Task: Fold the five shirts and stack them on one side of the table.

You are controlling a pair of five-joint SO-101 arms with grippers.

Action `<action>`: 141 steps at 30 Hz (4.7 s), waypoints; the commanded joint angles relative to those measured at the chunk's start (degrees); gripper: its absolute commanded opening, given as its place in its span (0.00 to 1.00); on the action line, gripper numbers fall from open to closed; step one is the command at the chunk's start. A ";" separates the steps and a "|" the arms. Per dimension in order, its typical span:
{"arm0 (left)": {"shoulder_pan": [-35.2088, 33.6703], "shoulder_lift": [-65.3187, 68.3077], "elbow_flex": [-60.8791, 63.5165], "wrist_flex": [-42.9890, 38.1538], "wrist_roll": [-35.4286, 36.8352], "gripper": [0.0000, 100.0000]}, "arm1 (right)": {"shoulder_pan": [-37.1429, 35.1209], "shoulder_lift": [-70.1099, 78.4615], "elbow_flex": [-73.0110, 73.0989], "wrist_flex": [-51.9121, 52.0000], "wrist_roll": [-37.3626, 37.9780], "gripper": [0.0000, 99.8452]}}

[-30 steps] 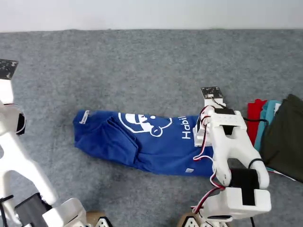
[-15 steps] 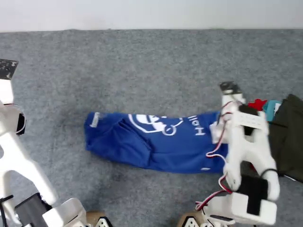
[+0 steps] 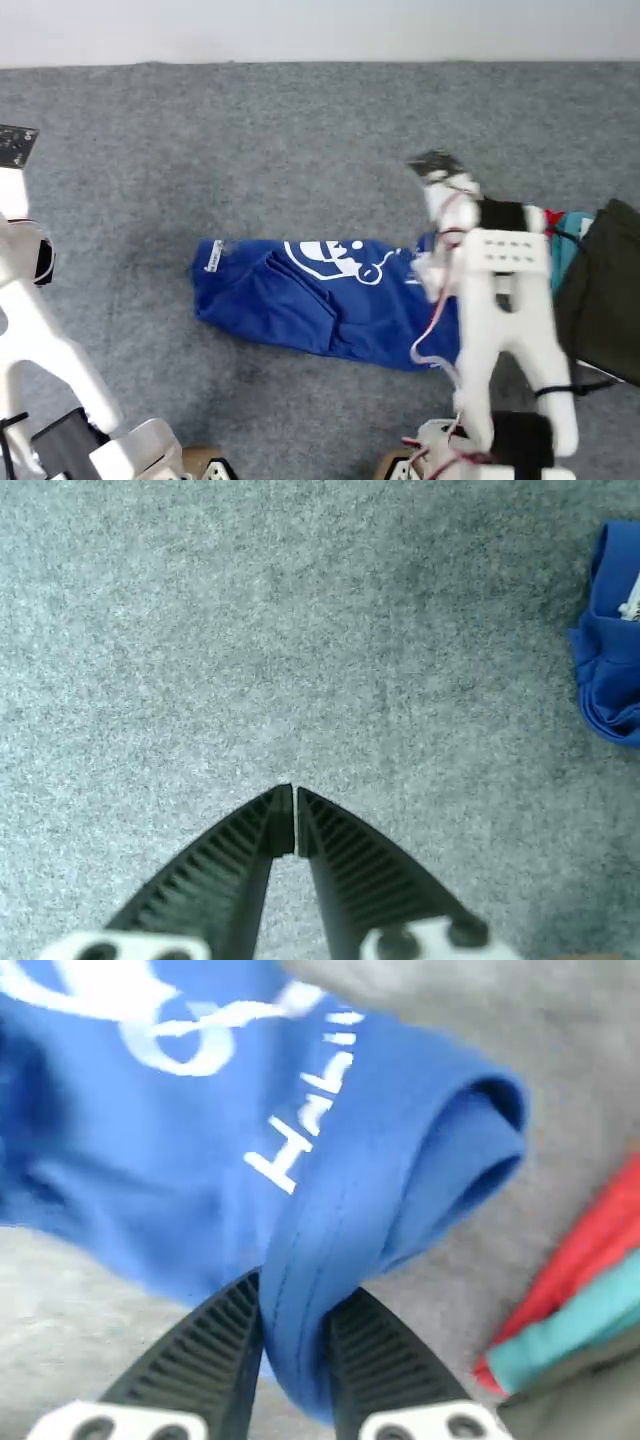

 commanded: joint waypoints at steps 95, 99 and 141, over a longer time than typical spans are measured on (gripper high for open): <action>-14.24 -2.29 -3.65 -2.11 0.09 0.01 | -47.60 64.48 -73.41 16.75 -2.46 0.01; -16.88 -2.29 -3.65 -2.11 0.09 0.01 | -53.23 67.65 -73.41 15.69 -2.46 0.01; -17.93 -2.37 -3.38 -1.67 0.18 0.01 | -18.95 53.23 -71.21 19.47 -7.38 0.01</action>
